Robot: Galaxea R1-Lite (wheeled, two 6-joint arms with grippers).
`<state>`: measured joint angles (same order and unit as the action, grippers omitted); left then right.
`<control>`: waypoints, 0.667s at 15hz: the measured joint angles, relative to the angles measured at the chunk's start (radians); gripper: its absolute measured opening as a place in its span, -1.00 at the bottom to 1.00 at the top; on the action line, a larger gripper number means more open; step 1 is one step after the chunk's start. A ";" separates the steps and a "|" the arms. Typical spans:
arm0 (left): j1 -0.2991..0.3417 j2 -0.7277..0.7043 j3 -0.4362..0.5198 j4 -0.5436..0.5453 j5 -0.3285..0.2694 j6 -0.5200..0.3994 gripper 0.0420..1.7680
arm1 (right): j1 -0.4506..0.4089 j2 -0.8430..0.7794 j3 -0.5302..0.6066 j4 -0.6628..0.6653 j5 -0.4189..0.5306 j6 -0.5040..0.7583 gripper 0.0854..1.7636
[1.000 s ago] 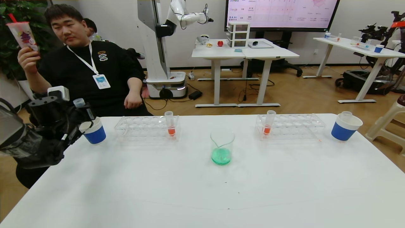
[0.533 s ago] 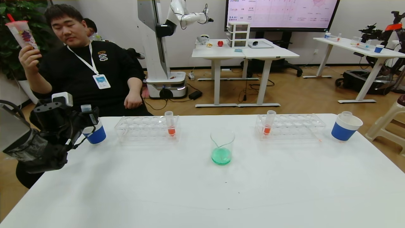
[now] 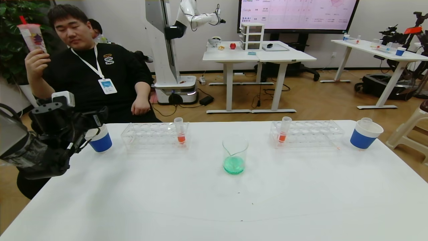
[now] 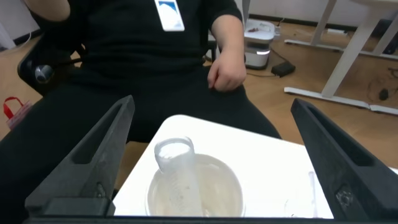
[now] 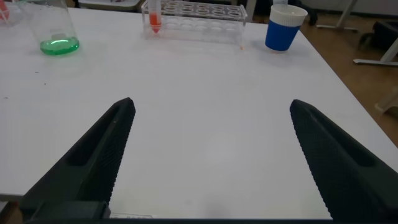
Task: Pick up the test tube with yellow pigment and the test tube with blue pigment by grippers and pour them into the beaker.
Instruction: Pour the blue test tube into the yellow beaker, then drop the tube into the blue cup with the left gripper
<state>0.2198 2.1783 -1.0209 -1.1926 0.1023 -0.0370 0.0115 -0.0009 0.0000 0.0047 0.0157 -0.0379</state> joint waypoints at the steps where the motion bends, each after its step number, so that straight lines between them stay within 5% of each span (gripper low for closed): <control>1: -0.020 -0.016 -0.011 0.017 0.000 0.000 0.98 | 0.000 0.000 0.000 0.000 0.000 0.000 0.97; 10: -0.327 -0.121 -0.183 0.238 0.086 0.017 0.98 | 0.000 0.000 0.000 0.000 0.000 0.000 0.97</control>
<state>-0.1072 2.0574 -1.2040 -0.9545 0.1885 -0.0196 0.0119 -0.0009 0.0000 0.0047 0.0157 -0.0379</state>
